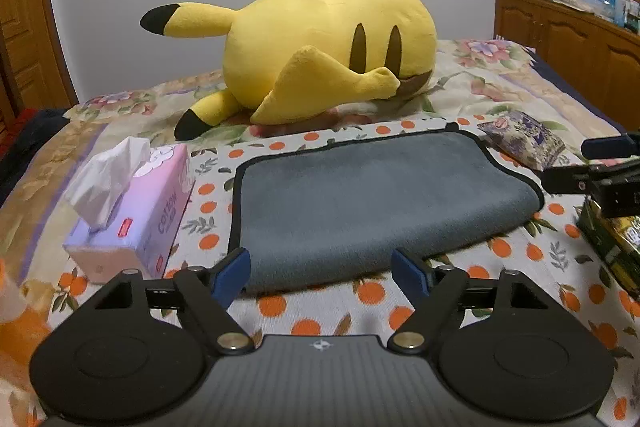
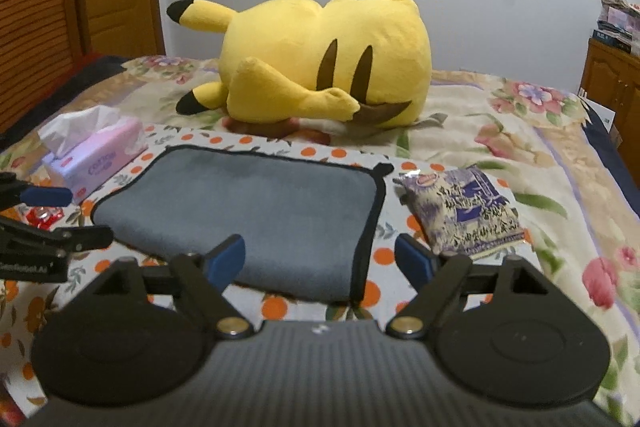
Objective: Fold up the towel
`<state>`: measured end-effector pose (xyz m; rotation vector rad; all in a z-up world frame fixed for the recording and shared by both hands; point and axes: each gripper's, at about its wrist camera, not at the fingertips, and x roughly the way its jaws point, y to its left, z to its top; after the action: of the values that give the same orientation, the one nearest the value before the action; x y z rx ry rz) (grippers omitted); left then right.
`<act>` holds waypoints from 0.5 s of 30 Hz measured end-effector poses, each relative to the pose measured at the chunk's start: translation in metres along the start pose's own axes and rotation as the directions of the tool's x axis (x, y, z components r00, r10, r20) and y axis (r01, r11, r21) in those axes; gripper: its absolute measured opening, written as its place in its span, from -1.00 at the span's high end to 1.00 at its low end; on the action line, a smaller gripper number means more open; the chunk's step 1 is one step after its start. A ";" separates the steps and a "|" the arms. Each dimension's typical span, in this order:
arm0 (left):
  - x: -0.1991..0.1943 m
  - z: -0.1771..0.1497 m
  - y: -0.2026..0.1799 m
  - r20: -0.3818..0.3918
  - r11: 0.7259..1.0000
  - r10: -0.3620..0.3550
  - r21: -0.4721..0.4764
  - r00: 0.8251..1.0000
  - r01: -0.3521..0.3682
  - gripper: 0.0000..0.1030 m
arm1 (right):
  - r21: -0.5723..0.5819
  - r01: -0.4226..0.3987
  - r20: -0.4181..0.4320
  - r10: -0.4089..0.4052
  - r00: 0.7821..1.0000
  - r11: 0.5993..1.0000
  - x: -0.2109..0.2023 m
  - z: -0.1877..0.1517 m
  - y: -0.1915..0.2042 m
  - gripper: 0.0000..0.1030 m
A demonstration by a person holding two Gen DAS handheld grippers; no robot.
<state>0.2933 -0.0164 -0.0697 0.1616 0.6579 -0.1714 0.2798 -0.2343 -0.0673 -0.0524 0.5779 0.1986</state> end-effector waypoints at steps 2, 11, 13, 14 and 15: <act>-0.005 -0.003 -0.001 0.000 1.000 -0.001 -0.009 1.000 0.001 -0.64 | -0.004 0.004 0.003 -0.004 1.000 1.000 -0.005 -0.001 0.000 -0.60; -0.029 -0.009 -0.006 0.007 0.999 -0.021 -0.029 1.000 0.021 -0.89 | 0.005 0.012 0.017 -0.012 1.000 1.000 -0.025 -0.009 0.002 -0.76; -0.033 -0.009 -0.007 0.006 1.000 -0.019 -0.024 1.000 0.019 -0.93 | 0.007 0.013 0.021 -0.013 1.000 1.000 -0.029 -0.009 0.004 -0.83; -0.035 -0.009 -0.007 0.008 1.000 -0.014 -0.023 1.000 0.014 -0.96 | 0.011 0.013 0.024 -0.013 1.000 1.000 -0.031 -0.010 0.004 -0.93; -0.037 -0.009 -0.007 0.010 1.000 -0.011 -0.021 1.000 0.012 -0.98 | 0.015 0.013 0.026 -0.014 1.000 1.000 -0.033 -0.011 0.004 -0.98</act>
<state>0.2575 -0.0177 -0.0541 0.1367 0.6504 -0.1761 0.2464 -0.2369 -0.0581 -0.0397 0.5523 0.1817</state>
